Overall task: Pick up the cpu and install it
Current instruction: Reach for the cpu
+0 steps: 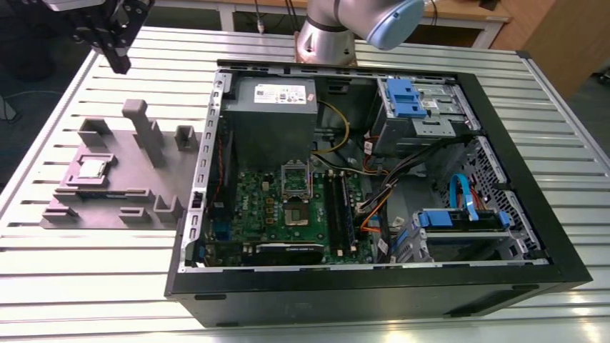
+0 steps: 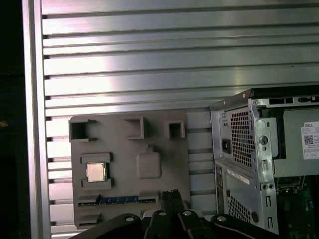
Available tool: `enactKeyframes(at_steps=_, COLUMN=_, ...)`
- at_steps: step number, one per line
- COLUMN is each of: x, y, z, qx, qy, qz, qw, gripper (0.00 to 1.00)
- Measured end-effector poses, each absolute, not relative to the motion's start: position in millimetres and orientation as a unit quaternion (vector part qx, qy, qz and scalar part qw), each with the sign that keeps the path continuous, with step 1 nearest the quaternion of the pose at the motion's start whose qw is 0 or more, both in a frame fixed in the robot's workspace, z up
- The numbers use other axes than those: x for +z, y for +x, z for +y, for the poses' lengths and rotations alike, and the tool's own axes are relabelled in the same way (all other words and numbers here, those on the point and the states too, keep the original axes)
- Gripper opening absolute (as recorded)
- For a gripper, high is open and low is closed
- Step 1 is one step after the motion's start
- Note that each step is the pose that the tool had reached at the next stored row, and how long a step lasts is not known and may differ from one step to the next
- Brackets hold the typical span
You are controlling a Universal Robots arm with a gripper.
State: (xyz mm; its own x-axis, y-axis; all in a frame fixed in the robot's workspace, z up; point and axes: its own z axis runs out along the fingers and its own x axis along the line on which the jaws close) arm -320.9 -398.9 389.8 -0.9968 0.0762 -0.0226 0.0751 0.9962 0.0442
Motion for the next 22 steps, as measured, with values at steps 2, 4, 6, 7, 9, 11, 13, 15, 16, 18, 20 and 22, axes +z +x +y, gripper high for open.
enactKeyframes(at_steps=2, x=389.8, y=-321.6, z=-398.9, qx=0.022, qy=0.038, qz=0.999, qw=0.012, gripper=0.11)
enactKeyframes(at_steps=4, x=389.7, y=-322.3, z=-398.9, qx=0.022, qy=0.038, qz=0.999, qw=0.012, gripper=0.11)
enactKeyframes(at_steps=6, x=389.7, y=-323.1, z=-398.9, qx=0.022, qy=0.038, qz=0.999, qw=0.012, gripper=0.11)
enactKeyframes(at_steps=7, x=389.7, y=-323.6, z=-398.9, qx=0.022, qy=0.038, qz=0.999, qw=0.012, gripper=0.11)
enactKeyframes(at_steps=9, x=389.7, y=-324.6, z=-398.9, qx=0.022, qy=0.038, qz=0.999, qw=0.012, gripper=0.11)
enactKeyframes(at_steps=11, x=389.6, y=-325.5, z=-399.0, qx=0.022, qy=0.038, qz=0.999, qw=0.012, gripper=0.11)
enactKeyframes(at_steps=13, x=389.5, y=-326.4, z=-398.9, qx=0.022, qy=0.038, qz=0.999, qw=0.012, gripper=0.11)
enactKeyframes(at_steps=15, x=389.5, y=-327.2, z=-398.9, qx=0.022, qy=0.038, qz=0.999, qw=0.012, gripper=0.11)
enactKeyframes(at_steps=16, x=389.5, y=-327.5, z=-398.9, qx=0.022, qy=0.038, qz=0.999, qw=0.012, gripper=0.11)
enactKeyframes(at_steps=18, x=389.4, y=-328.2, z=-398.9, qx=0.022, qy=0.038, qz=0.999, qw=0.012, gripper=0.11)
enactKeyframes(at_steps=20, x=389.4, y=-328.8, z=-398.9, qx=0.022, qy=0.038, qz=0.999, qw=0.012, gripper=0.11)
enactKeyframes(at_steps=22, x=389.3, y=-329.5, z=-398.9, qx=0.022, qy=0.038, qz=0.999, qw=0.012, gripper=0.11)
